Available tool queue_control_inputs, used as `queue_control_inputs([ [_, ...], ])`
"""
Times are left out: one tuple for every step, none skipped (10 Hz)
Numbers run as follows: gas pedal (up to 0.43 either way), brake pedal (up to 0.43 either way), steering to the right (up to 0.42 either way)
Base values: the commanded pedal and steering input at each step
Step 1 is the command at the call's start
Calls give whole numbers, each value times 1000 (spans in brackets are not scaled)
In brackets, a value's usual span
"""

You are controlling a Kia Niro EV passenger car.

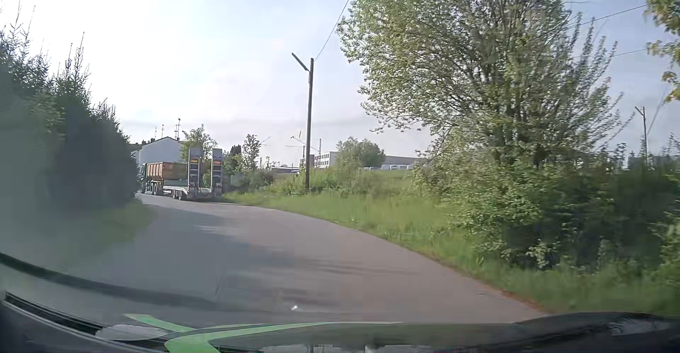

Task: Follow the waypoints while adhering to traffic rules and regulations

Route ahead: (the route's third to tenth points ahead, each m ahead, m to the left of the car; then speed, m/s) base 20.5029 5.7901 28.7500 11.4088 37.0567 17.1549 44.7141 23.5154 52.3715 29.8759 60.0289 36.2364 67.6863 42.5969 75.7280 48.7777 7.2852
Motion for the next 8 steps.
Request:
queue_control_inputs([
  [0, 201, -86],
  [0, 213, -87],
  [0, 220, -88],
  [0, 220, -91],
  [0, 220, -98],
  [0, 207, -100],
  [0, 201, -103],
  [0, 183, -106],
])
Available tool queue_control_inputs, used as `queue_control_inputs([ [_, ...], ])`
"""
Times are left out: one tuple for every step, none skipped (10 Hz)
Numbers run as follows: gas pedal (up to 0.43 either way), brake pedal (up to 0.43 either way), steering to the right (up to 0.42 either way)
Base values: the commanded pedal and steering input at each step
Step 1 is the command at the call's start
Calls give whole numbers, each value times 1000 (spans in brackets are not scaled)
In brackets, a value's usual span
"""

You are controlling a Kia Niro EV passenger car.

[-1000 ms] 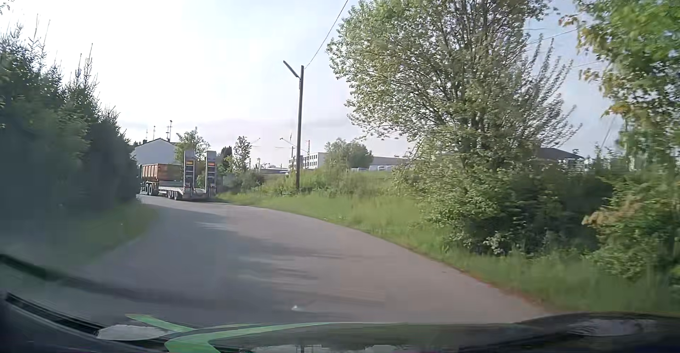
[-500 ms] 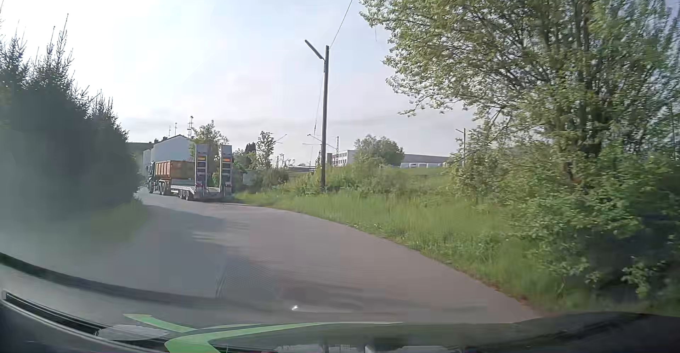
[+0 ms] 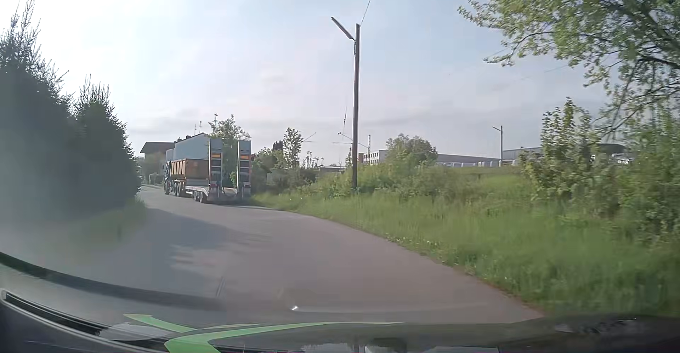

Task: Follow the waypoints while adhering to traffic rules and regulations

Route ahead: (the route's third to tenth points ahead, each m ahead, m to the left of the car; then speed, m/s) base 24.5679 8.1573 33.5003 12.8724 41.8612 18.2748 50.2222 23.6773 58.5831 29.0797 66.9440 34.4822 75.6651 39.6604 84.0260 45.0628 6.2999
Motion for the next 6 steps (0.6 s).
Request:
queue_control_inputs([
  [0, 183, -106],
  [0, 183, -106],
  [0, 189, -106],
  [0, 183, -107],
  [0, 134, -113],
  [0, 73, -121],
])
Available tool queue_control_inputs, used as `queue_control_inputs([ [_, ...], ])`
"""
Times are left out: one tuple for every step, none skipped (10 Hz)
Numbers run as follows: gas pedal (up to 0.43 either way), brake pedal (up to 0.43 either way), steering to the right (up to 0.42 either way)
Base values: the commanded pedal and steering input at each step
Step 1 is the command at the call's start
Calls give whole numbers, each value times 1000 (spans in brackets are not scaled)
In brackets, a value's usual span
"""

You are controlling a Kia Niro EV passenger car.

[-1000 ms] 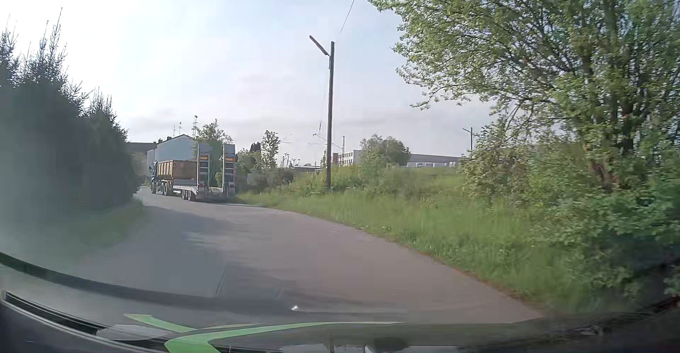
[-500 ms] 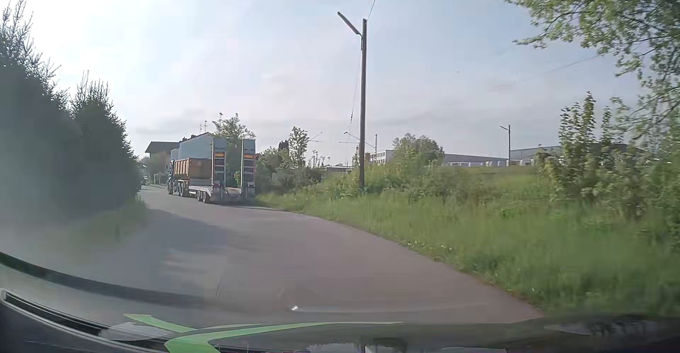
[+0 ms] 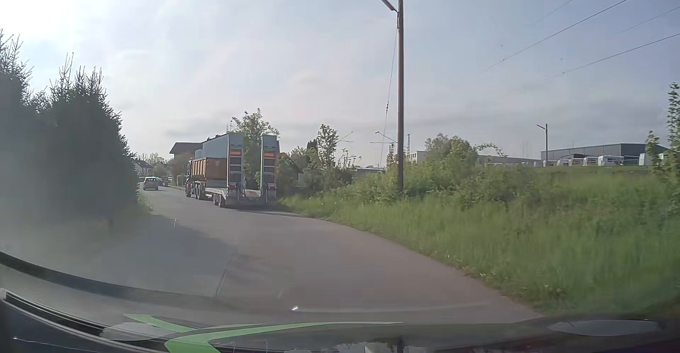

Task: Follow the waypoints while adhering to traffic rules and regulations

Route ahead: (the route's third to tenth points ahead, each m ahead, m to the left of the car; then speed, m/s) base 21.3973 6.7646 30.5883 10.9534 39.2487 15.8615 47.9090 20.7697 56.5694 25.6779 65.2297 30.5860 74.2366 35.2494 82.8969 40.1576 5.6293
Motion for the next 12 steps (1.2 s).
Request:
queue_control_inputs([
  [0, 0, -134],
  [0, 0, -150],
  [0, 0, -164],
  [0, 0, -180],
  [0, 0, -195],
  [0, 0, -206],
  [0, 0, -219],
  [59, 0, -232],
  [79, 0, -239],
  [79, 0, -243],
  [79, 0, -243],
  [79, 0, -243],
])
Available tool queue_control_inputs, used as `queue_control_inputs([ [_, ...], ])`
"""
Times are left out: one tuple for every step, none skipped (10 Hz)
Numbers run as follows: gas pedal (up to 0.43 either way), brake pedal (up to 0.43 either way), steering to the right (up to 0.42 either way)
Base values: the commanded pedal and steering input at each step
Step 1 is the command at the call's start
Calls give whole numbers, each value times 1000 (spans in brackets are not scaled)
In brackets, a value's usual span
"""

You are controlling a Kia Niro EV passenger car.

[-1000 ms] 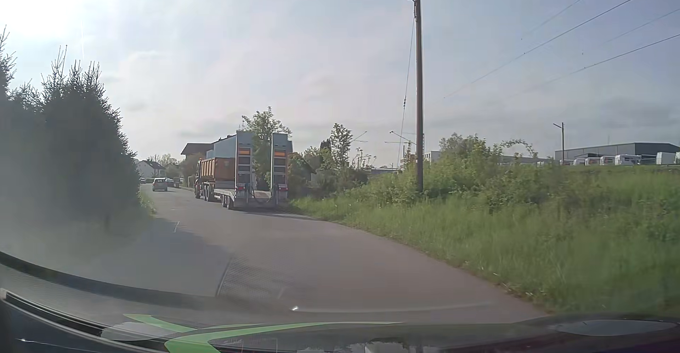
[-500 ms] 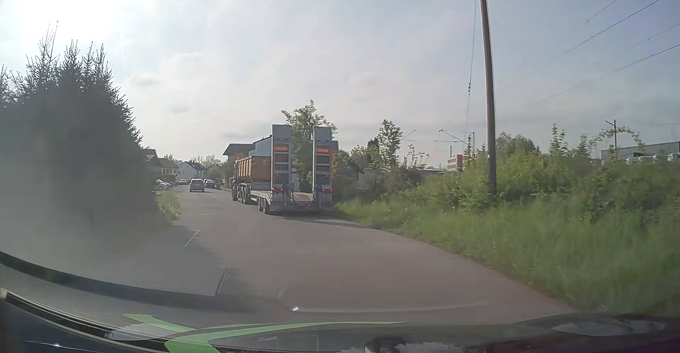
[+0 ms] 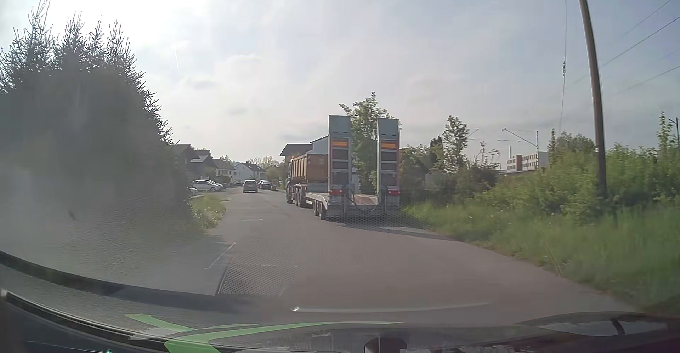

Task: Follow the waypoints while adhering to traffic rules and regulations

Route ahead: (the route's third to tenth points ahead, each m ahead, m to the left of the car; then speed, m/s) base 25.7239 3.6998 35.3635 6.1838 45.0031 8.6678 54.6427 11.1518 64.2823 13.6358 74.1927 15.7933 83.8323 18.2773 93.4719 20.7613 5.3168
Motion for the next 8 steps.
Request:
queue_control_inputs([
  [79, 0, -242],
  [79, 0, -235],
  [79, 0, -221],
  [79, 0, -208],
  [79, 0, -196],
  [79, 0, -182],
  [79, 0, -160],
  [79, 0, -131],
])
